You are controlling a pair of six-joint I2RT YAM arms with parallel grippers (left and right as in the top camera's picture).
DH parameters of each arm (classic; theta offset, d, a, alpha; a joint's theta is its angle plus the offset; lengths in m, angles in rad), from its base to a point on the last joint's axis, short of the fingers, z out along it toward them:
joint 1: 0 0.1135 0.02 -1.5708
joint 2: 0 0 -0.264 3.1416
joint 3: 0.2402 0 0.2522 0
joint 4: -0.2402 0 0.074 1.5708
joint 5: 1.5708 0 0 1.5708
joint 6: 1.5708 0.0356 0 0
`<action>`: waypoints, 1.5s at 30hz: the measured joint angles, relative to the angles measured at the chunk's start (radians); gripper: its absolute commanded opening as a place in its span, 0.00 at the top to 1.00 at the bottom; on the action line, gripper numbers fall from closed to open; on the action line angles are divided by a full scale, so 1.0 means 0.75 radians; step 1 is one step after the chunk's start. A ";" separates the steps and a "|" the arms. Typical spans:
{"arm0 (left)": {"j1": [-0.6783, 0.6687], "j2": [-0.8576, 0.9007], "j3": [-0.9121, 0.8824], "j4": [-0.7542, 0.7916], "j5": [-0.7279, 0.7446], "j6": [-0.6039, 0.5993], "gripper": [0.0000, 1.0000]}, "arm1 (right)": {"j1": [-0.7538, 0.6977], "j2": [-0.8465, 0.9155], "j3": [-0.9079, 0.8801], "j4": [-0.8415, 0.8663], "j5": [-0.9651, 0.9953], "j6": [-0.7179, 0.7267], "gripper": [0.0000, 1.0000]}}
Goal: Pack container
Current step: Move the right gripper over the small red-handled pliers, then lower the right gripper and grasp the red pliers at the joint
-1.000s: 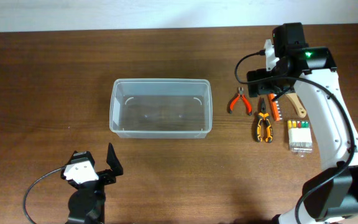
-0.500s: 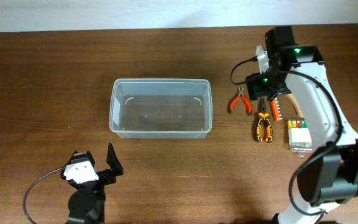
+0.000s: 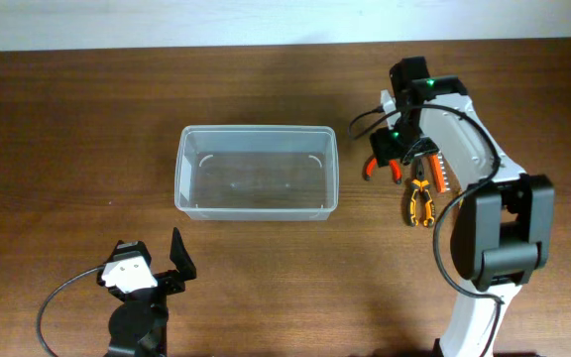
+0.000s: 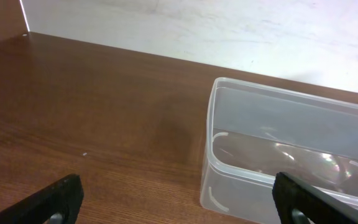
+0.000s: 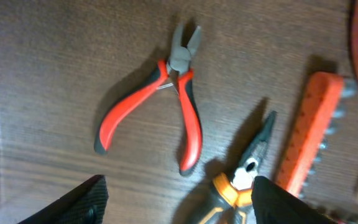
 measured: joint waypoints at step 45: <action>0.000 0.000 0.000 0.000 0.000 0.000 0.01 | -0.116 0.165 0.000 0.020 -0.067 -0.060 0.38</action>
